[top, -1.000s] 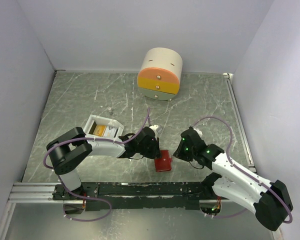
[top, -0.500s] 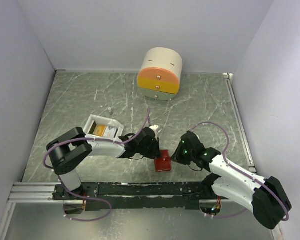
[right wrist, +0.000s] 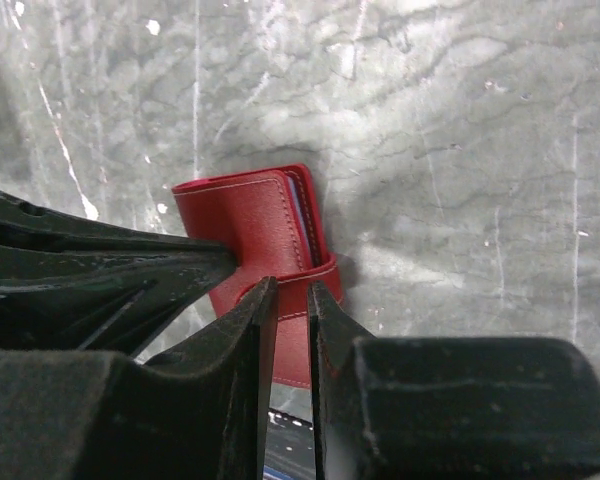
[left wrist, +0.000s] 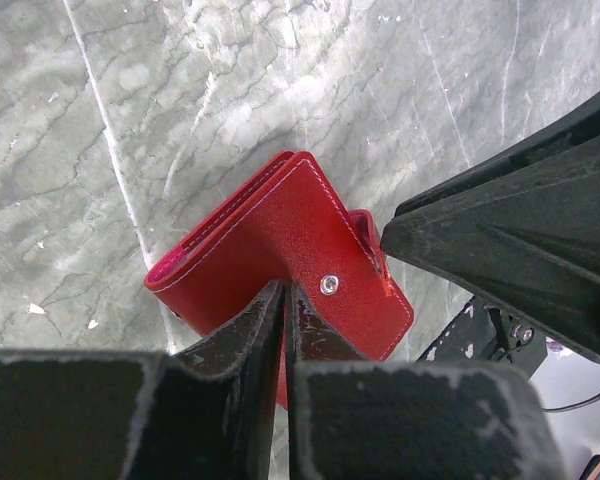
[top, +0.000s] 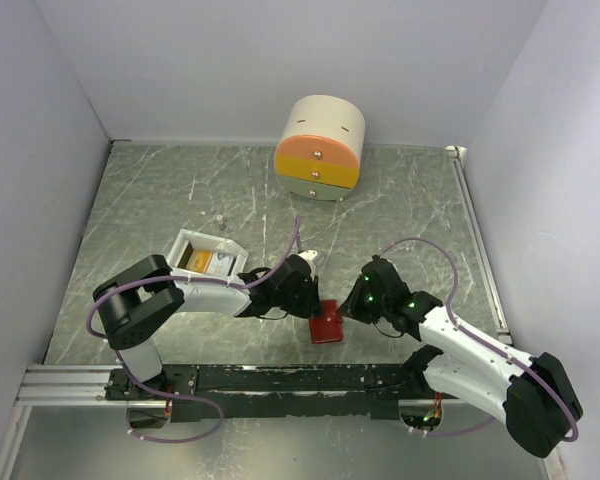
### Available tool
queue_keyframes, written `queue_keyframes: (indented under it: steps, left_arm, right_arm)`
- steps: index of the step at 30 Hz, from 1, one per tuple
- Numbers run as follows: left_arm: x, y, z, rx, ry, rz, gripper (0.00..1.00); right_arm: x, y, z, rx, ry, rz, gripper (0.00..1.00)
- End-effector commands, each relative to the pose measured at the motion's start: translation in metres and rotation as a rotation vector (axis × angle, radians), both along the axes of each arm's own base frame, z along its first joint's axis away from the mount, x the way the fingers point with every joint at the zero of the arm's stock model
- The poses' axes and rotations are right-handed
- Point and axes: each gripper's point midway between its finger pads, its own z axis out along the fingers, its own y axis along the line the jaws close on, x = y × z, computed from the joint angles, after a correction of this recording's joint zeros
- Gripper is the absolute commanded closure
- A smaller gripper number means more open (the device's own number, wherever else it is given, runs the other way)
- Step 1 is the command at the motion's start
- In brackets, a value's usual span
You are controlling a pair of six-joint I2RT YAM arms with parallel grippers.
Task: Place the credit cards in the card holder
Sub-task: Close the card holder at the center of the board.
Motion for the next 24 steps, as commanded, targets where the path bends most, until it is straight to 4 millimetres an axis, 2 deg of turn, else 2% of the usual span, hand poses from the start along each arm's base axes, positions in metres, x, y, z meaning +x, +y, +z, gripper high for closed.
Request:
queue_keyframes:
  steps: [1, 24]
  left_arm:
    - [-0.005, 0.017, -0.021, 0.103, 0.001, 0.002, 0.83]
    - [-0.007, 0.015, -0.023, 0.099, 0.008, 0.002, 0.83]
  right_arm:
    - [0.011, 0.008, 0.014, 0.032, -0.044, 0.009, 0.82]
    - [-0.006, 0.015, -0.007, 0.061, 0.039, 0.075, 0.82]
